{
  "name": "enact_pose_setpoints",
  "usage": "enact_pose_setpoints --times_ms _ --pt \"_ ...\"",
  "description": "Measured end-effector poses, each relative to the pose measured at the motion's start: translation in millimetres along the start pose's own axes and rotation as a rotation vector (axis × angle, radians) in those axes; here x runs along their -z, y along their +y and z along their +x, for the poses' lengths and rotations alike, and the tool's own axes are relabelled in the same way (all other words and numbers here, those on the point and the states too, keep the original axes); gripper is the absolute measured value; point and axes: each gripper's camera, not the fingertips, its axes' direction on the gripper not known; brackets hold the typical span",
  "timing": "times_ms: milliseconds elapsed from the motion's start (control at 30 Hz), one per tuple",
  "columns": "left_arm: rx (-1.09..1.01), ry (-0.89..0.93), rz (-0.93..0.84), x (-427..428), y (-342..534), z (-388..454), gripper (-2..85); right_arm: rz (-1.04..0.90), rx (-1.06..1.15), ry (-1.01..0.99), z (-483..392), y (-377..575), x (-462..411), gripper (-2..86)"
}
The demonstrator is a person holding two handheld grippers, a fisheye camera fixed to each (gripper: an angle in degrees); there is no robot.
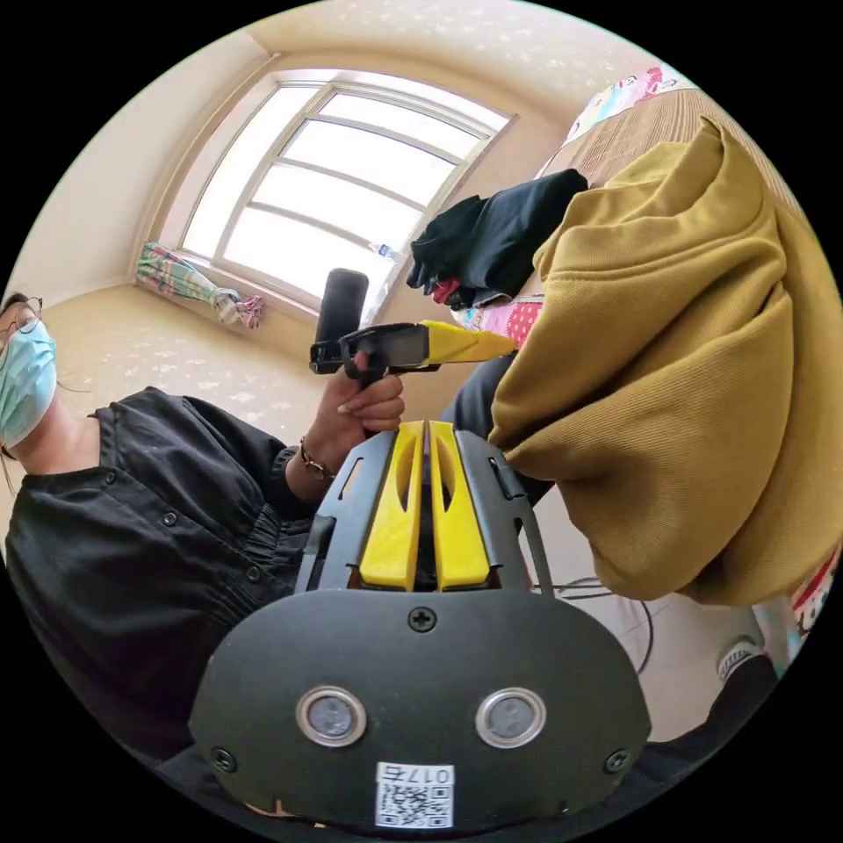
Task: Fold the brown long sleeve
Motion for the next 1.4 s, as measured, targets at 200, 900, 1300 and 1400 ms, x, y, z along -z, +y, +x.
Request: enact_pose_setpoints --times_ms 200,900,1300,1400 --pt "-0.053 0.22 -0.196 -48.0 0.6 -33.5 11.7 0.153 -0.098 -0.055 27.7 27.1 48.0 0.9" --pt "-1.547 1.936 0.258 266.2 104.2 40.8 1.4 0.443 0.225 0.18 -55.2 27.9 124.1 13.0" --pt "-1.416 2.023 0.446 286.2 125.4 -19.8 1.0 0.132 0.258 -0.401 33.0 21.9 82.2 7.9" --pt "-1.43 2.099 0.533 288.0 126.7 -33.7 1.0 0.197 0.255 -0.435 38.5 41.4 108.6 11.3"
